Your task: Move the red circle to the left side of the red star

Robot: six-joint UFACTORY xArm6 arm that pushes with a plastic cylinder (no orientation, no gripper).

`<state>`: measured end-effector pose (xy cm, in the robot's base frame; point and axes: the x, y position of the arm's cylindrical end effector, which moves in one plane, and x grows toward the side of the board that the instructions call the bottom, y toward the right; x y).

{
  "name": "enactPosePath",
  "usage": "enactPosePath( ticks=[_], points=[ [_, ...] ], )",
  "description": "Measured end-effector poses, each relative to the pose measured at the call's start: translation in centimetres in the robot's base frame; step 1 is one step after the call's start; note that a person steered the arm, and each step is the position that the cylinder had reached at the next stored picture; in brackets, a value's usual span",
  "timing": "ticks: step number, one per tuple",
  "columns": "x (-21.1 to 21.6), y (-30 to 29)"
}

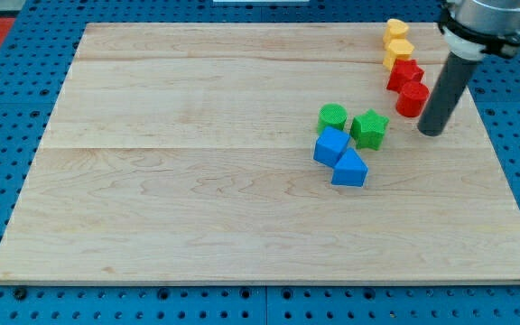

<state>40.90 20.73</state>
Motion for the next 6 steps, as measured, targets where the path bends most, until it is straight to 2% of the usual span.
enactPosePath(
  ticks=[1,2,4,5,6],
  points=[
    [-0.1,-6.4],
    [0.0,-9.1],
    [-1.2,1.8],
    [-3.6,0.8],
    [-7.5,-3.1]
  ],
)
